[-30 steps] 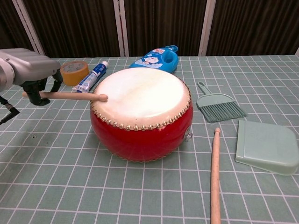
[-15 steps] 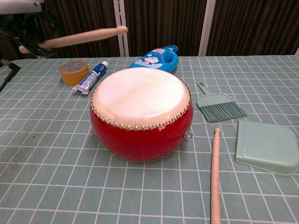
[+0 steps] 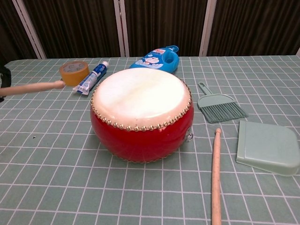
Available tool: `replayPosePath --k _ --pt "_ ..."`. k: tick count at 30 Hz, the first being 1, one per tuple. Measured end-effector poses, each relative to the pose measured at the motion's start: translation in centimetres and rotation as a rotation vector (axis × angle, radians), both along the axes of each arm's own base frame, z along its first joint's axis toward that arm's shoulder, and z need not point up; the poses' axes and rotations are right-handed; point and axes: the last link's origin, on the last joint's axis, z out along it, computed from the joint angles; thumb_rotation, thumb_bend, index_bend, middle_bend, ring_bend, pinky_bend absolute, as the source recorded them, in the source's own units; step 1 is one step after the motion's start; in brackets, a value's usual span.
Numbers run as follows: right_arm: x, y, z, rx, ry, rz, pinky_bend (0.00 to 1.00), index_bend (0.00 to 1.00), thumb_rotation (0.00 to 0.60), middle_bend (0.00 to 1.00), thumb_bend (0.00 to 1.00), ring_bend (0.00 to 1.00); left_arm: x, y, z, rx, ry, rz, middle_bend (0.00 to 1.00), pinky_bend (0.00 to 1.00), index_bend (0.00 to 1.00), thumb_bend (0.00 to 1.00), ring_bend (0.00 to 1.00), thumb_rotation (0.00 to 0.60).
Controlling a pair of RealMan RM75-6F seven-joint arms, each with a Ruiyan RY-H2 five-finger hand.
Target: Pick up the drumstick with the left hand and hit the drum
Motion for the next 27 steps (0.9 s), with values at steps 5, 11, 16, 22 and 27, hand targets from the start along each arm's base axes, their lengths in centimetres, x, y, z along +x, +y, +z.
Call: replayPosePath --k 5,11,16,22,27 --pt "0.0 0.0 -0.1 0.003 0.004 -0.002 0.0 0.0 0.6 0.0 0.35 0.0 -2.4 -0.4 -2.1 -0.046 0.04 0.035 0.93 0.98 0.71 0.57 0.95 0.6" --pt "0.0 0.0 0.0 0.002 0.003 -0.004 0.0 0.0 0.6 0.0 0.35 0.0 -3.9 -0.4 -4.8 -0.082 0.082 0.073 0.88 0.96 0.68 0.54 0.91 0.6" --pt "0.0 0.0 0.0 0.003 0.003 -0.002 0.0 0.0 0.6 0.0 0.35 0.0 -4.2 -0.1 -6.5 -0.103 0.101 0.102 0.8 0.93 0.63 0.49 0.85 0.6" --pt "0.0 -0.1 0.0 0.003 0.002 -0.004 0.0 0.0 0.6 0.0 0.35 0.0 -3.9 -0.1 -7.7 -0.131 0.124 0.105 0.6 0.81 0.49 0.35 0.68 0.6" --pt "0.0 0.0 0.0 0.004 0.003 -0.003 0.0 0.0 0.6 0.0 0.35 0.0 -3.9 -0.2 -7.5 -0.137 0.143 0.102 0.39 0.61 0.3 0.22 0.49 0.6"
